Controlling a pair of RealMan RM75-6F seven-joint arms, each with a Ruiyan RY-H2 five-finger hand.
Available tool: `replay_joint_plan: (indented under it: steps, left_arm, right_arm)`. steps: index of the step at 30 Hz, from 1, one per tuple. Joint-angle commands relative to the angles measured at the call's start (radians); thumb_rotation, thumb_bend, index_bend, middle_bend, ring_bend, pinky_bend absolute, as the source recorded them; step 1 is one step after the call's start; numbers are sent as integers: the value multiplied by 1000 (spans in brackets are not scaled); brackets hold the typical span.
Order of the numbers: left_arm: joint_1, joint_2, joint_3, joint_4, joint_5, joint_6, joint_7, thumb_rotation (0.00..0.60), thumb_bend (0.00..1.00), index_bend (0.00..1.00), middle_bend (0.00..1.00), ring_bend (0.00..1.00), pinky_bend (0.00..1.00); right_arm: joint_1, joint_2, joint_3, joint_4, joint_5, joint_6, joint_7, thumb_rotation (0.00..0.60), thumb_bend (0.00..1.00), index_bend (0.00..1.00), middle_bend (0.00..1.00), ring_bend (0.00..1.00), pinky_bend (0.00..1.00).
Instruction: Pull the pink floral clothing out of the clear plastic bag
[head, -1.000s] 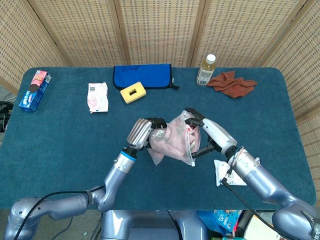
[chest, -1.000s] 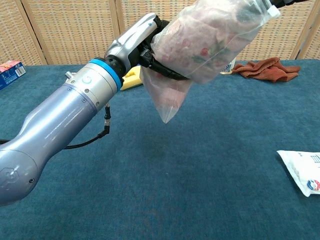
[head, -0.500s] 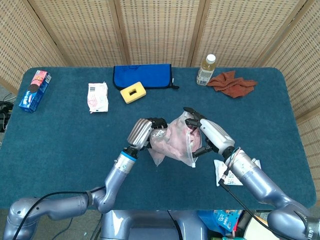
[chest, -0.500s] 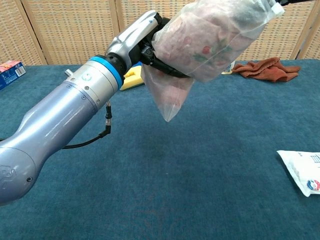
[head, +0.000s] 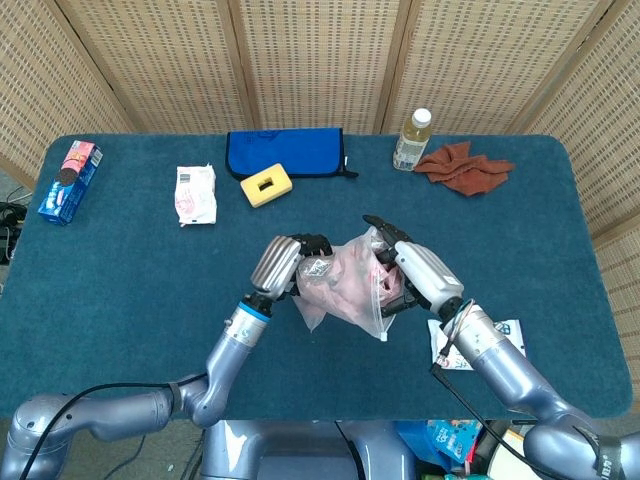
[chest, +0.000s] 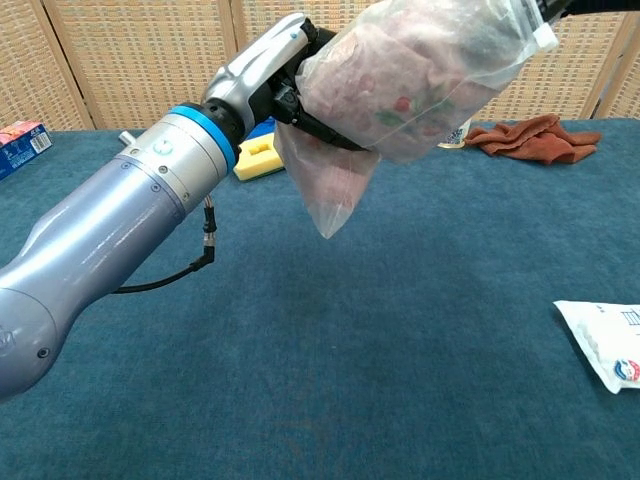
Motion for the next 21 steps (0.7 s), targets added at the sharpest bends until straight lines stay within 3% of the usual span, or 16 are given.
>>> replay_joint_plan:
  steps: [1,12,21]
  left_arm:
    - [4,8,3,-7,-2,-1,6,600,127,663,567,547,552]
    - [41,61,52,-21,18,5,27,600,128,663,567,547,552]
    - [85,102,127,18,57,16,60,600,128,663,532,530,552]
  right_arm:
    - [-5,-5,-1,1,-4,1,1,600,659,753,0,0,0]
    - [-35,-70,-27,10,-47,4,13,600,681,753,0,0,0]
    - [-66,-178,-85,39,-118,7,6,600,681,753,0,0,0]
